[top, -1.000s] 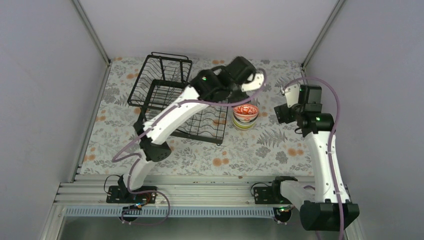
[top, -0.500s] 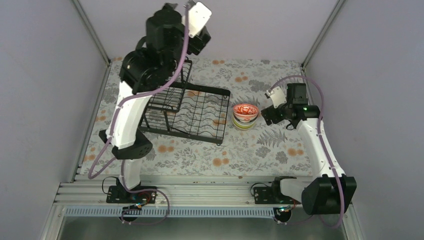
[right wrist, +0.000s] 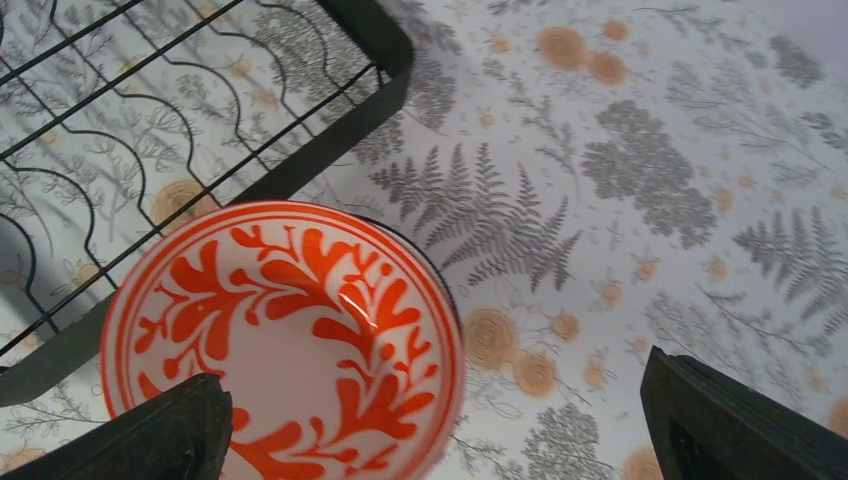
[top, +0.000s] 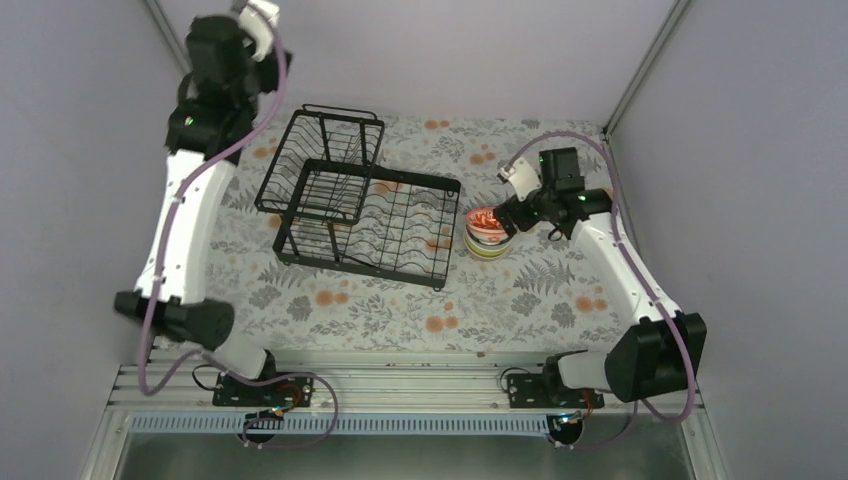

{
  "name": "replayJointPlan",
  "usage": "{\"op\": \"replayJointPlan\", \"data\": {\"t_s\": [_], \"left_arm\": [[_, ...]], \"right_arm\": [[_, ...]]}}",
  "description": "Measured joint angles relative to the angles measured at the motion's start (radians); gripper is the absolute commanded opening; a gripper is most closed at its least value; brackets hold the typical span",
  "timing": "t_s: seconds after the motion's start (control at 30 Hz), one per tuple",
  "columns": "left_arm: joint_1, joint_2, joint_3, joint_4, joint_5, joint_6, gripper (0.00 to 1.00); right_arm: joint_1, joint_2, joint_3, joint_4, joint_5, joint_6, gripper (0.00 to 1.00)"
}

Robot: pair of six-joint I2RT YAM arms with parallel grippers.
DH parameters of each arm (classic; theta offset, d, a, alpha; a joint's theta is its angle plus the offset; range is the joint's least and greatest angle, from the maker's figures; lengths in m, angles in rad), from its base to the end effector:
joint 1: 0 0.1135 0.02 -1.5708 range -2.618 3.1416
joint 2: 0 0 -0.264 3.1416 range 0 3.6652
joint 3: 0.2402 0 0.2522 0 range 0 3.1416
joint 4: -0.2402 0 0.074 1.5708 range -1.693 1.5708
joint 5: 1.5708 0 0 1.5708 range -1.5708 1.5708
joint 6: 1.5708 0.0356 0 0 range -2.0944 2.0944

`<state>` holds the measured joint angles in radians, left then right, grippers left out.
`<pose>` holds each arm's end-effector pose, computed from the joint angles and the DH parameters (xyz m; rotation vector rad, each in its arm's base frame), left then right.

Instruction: Unload the bowls from the dish rack

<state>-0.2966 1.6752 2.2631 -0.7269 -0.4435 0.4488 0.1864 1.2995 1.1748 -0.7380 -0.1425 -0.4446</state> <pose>0.3136 -0.0799 0.5471 0.3064 1.6931 0.4912 0.2652 0.0552 0.3139 -0.8121 2.2823 0.0562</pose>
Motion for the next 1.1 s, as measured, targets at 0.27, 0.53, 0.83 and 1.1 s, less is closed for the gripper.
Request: {"op": "replayJointPlan", "data": {"t_s": [0.27,0.53,0.83,1.1], "left_arm": [[0.262,-0.263,-0.611,0.481,0.135,-0.037,1.00],[0.493,-0.243,-0.863,0.716,0.251,-0.155,1.00],[0.534,-0.209,-1.088,0.866,0.296,-0.212,1.00],[0.534,-0.228,-1.117,0.922,0.314,-0.258,1.00]], "right_arm": [[0.077,0.055,0.009,0.065,0.045,0.027,1.00],[0.135,0.035,-0.055,0.189,0.153,0.046,1.00],[0.201,-0.050,-0.230,0.294,0.349,0.051,1.00],[0.201,-0.129,-0.269,0.346,0.462,0.049,1.00]]}}
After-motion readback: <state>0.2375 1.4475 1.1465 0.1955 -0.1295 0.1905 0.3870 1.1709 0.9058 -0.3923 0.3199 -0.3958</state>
